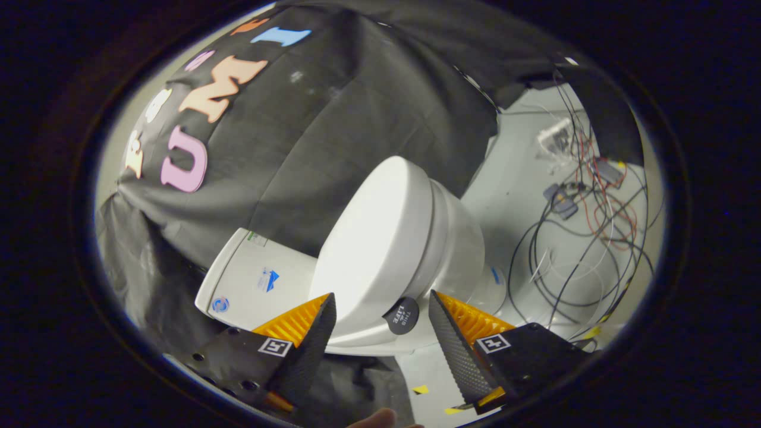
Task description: Open the toilet lid.
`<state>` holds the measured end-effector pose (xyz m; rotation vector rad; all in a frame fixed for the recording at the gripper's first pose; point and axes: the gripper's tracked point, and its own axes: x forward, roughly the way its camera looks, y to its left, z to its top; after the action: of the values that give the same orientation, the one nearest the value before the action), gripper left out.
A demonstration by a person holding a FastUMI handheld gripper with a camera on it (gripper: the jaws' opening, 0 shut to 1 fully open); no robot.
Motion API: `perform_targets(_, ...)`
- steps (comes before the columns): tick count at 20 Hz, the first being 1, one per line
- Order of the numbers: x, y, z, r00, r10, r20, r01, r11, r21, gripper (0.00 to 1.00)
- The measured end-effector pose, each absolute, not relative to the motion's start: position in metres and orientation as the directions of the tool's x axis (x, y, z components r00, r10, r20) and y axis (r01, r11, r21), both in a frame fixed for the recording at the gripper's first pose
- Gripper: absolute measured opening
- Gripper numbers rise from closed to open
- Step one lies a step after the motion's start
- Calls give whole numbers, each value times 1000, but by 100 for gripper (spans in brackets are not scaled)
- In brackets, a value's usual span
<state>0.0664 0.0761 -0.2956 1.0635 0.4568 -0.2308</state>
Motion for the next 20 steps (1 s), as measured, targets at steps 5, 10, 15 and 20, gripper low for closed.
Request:
perform_targets(5,71,85,-316,879,103,-466,408,347,844,91)
perform_targets(10,77,93,-331,869,141,-475,414,321,852,62)
perform_targets(15,85,95,-330,865,150,-479,418,311,853,15)
perform_targets(20,85,92,-327,831,135,-540,464,366,806,15)
